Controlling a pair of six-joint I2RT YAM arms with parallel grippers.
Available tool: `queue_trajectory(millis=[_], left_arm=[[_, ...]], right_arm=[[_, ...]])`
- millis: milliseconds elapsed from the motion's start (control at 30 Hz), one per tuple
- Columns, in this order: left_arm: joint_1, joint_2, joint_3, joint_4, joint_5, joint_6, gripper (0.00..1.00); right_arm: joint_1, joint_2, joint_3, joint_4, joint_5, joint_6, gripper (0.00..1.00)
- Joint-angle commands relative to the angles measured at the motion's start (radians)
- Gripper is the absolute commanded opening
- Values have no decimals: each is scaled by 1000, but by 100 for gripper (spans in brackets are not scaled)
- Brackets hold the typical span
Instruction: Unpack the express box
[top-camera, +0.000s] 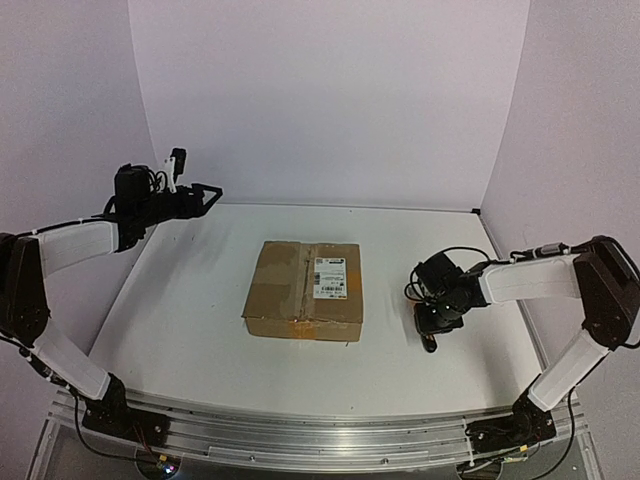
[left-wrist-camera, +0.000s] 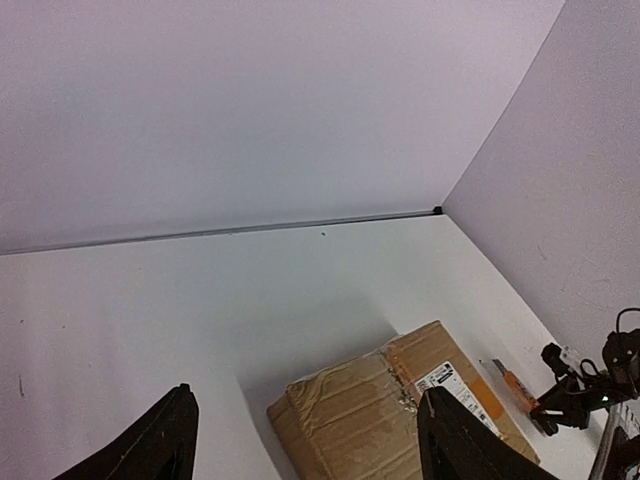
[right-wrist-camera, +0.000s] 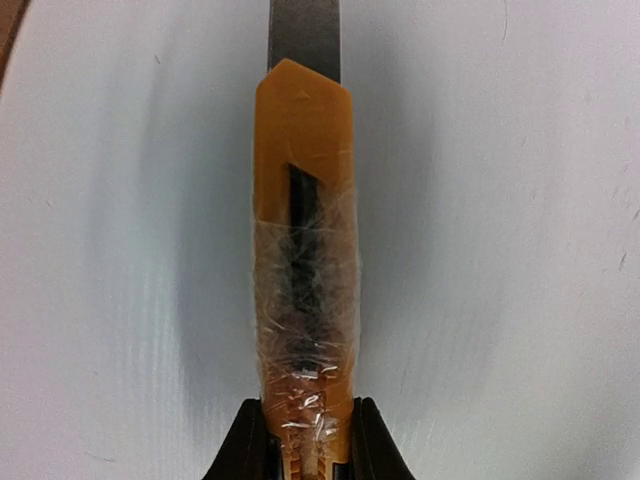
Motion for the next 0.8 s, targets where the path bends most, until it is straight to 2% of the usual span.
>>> queue_trajectory(millis=[0, 167, 333, 533, 633, 767], left_arm=[[-56, -28, 90, 18, 110, -36, 74], [-141, 19, 163, 36, 216, -70, 73], [-233, 51, 203, 158, 221, -60, 78], [-263, 105, 241, 314, 240, -216, 80], [-269, 127, 260, 303, 221, -256, 76], [-269, 140, 272, 253, 184, -280, 64]], right_arm=[[26, -86, 188, 60, 136, -90, 0], [136, -15, 423, 226, 184, -225, 0], [231, 143, 653, 347, 142, -293, 0], [314, 271, 849, 429, 66, -381, 0], [329, 295, 876, 462, 32, -385, 0], [346, 306, 895, 474, 27, -434, 0]])
